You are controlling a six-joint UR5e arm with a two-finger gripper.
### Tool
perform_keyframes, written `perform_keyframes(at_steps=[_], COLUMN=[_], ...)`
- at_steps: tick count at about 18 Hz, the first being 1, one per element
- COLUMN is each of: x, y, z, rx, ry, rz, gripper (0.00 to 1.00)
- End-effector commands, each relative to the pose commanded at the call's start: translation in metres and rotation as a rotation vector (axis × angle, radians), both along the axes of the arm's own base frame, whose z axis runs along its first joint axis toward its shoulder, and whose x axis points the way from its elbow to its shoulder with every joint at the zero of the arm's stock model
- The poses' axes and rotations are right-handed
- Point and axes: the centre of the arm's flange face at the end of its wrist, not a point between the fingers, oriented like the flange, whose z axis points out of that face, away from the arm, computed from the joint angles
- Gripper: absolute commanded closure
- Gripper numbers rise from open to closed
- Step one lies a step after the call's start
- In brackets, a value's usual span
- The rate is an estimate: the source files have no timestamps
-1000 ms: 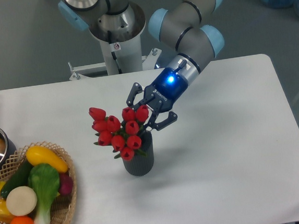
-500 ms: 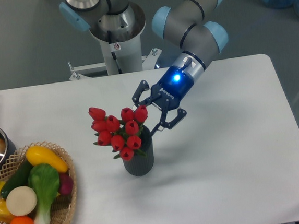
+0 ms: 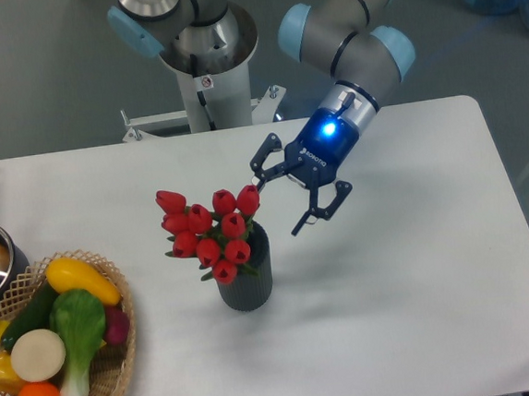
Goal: Insert the flowers into the vase
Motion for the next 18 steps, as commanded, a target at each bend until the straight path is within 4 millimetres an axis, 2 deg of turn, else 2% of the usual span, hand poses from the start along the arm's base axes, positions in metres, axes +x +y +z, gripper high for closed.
perform_keyframes(at_steps=[5,9,18], x=[-0.016,-0.034,-0.079], y=[-0.026,-0.046,-0.073], z=[0.008,0.022,0.058], rx=[-0.077,-0.11,-0.593], ry=[0.055,0.107,0.37], rz=[0.055,0.102,0.181], gripper=[0.0,0.0,0.0])
